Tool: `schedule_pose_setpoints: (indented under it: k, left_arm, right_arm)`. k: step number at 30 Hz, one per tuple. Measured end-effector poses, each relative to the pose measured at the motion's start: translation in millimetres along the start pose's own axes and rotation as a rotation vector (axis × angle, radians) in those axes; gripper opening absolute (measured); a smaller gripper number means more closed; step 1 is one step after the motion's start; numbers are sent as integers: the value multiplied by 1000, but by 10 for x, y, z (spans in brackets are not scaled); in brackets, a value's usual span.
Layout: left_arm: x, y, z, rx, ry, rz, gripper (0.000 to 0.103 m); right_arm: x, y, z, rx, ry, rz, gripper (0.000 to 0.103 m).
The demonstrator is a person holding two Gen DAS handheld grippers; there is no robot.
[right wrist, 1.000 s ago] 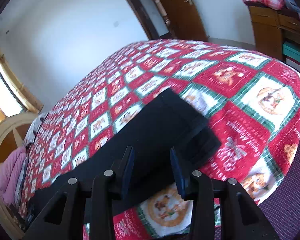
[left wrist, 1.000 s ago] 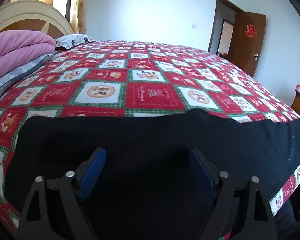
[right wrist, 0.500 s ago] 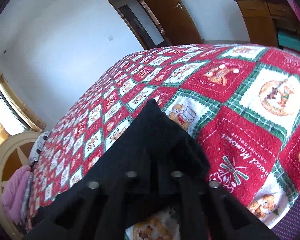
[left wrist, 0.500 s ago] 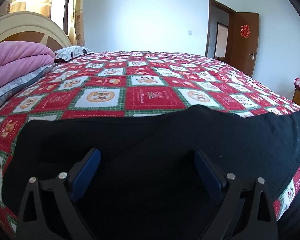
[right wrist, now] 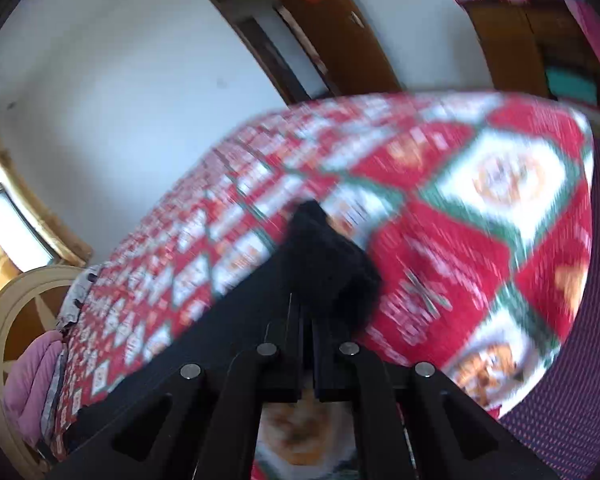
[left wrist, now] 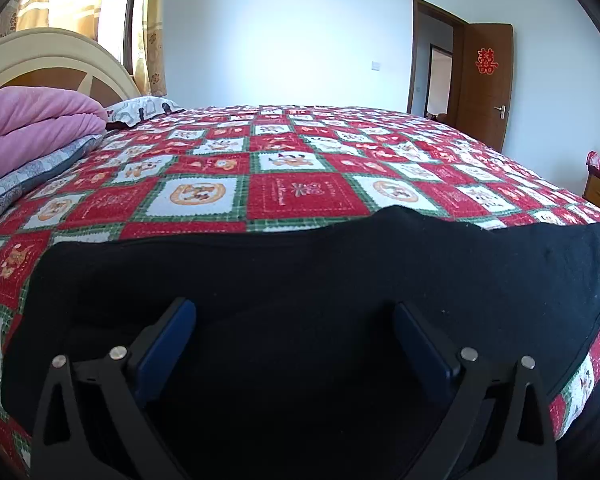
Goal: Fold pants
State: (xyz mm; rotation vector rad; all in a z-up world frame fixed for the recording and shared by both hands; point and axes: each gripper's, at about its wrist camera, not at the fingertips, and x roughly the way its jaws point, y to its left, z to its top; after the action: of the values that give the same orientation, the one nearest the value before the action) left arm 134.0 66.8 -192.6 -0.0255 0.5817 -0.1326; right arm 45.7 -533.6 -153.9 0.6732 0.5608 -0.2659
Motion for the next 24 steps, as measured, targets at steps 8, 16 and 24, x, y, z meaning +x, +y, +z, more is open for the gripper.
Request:
schedule_pose_setpoints:
  k: [8, 16, 24]
  left_arm:
    - [-1, 1, -3, 0, -1, -1, 102]
    - [-3, -2, -8, -8, -7, -3, 102]
    - [-5, 0, -10, -8, -7, -1, 102]
  right_arm:
    - [-34, -59, -1, 29, -1, 22, 4]
    - [-127, -53, 51, -11, -51, -55, 11]
    - [-240, -14, 86, -35, -91, -72, 27]
